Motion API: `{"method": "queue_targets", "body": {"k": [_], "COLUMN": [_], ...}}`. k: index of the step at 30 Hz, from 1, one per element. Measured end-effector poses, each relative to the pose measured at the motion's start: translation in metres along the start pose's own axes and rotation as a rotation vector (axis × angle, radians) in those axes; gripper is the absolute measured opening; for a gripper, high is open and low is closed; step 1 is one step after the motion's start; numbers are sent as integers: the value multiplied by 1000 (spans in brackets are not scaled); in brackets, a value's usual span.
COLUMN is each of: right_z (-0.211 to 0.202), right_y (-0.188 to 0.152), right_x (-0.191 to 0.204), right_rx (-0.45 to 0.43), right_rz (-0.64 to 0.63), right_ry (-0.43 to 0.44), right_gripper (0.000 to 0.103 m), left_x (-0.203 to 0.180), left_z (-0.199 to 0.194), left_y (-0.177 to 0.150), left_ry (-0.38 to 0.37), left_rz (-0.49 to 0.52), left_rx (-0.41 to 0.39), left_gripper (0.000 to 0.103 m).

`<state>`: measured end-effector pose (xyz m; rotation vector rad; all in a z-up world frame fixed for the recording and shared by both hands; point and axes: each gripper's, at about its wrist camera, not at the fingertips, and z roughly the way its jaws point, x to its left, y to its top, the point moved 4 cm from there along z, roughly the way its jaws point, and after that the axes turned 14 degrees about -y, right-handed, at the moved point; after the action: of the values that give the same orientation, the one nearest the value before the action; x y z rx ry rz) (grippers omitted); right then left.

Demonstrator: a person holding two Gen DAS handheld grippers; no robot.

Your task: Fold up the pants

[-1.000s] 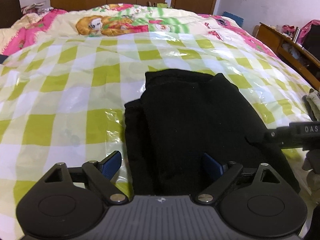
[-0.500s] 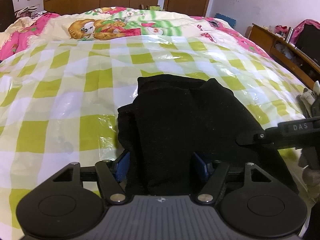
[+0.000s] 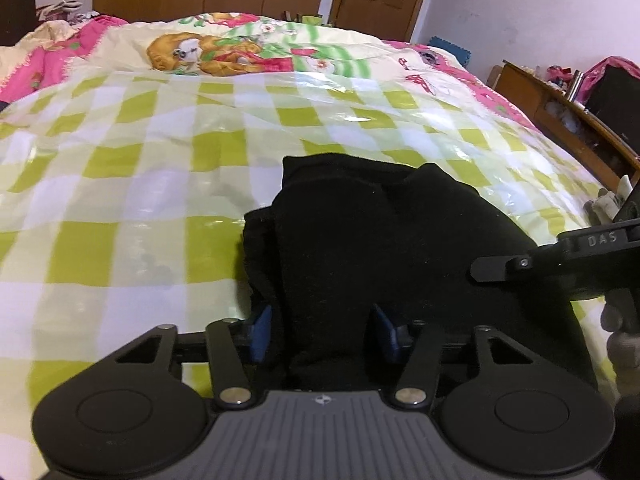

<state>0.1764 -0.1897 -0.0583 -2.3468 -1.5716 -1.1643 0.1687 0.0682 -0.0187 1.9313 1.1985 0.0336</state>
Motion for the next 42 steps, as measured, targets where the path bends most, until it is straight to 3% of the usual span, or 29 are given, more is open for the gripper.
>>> {"method": "queue_targets", "body": {"k": [4,6,9,11,15,17,19,21,27,34,42], "right_z": [7,16,24,27,33,32,32,37,34,46,89], "right_y": [-5,-6,-6,-7,-8,-9,-10,-11,-12,-15,-24], "right_x": [11,10,9,10,13,13,12,11,28,64,130], "right_rx": [35,59,74,78,82,80,76,79,69,91,152], "right_rz": [-32,-23,-11,0,-13,-21,-26,-10,-45,-100,-213], "right_ry": [48,37,34,44,41,45,43,37,10,31,74], "right_gripper": [25,31,42,44,46,46,46,41,31,29,29], "left_x": [17,24,28,27,30,38,42,35,34,58,108], "left_z": [-22,-27,-31,-28,-13,-7,-4,-3,-21,-54,-108], "left_y": [-6,-7,-6,-6,-10,-12,-13,-14,-14,-20,-32], "left_ry": [13,24,15,12,5,-18,-46,-75,-68,-20,79], "left_rz": [-33,-45,-46,-32,-31,-79,-121,-121,-121,-152,-229], "left_rx": [-6,-6,-9,-3,40,43,30,21,-15,-58,-133], "left_gripper": [65,76,81,83,103,103,100,81,67,63,61]}}
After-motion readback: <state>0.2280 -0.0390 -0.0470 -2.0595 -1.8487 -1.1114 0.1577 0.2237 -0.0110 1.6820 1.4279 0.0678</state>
